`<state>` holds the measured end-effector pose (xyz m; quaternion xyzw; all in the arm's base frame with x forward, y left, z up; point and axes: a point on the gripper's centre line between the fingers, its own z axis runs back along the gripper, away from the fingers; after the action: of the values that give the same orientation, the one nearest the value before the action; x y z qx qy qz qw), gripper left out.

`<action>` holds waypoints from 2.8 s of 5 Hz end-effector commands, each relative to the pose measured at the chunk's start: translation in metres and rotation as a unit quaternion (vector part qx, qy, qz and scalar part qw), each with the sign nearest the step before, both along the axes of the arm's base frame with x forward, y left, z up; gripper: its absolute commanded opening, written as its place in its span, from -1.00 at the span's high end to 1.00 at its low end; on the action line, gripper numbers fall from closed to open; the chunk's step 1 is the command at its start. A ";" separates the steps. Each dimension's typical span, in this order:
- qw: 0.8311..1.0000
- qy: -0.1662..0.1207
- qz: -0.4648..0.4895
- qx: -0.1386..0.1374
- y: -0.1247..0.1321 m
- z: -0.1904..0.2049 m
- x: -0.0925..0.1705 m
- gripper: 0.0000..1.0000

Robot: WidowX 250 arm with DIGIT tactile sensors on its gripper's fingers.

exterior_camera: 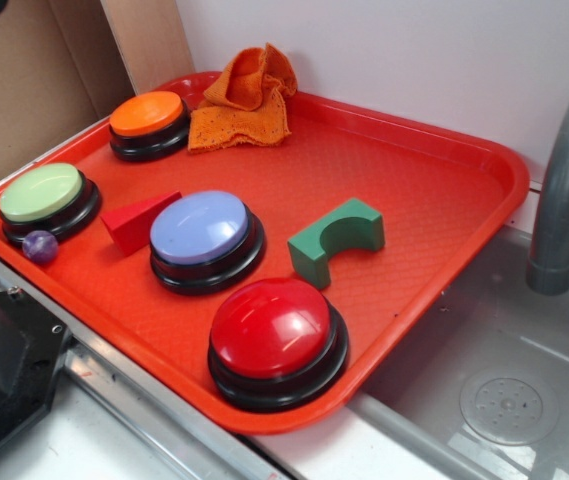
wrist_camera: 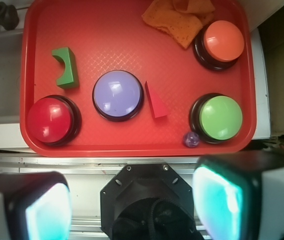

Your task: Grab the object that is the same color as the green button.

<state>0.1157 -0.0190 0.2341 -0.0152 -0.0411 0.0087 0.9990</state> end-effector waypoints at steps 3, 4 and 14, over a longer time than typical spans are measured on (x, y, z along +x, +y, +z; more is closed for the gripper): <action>0.999 -0.036 -0.013 -0.009 -0.019 -0.036 0.043 -1.00; 0.998 -0.051 -0.008 -0.020 -0.035 -0.058 0.071 -1.00; 0.997 -0.010 -0.081 0.004 -0.046 -0.125 0.164 1.00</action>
<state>0.2719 -0.0641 0.0852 -0.0106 -0.0070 -0.0708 0.9974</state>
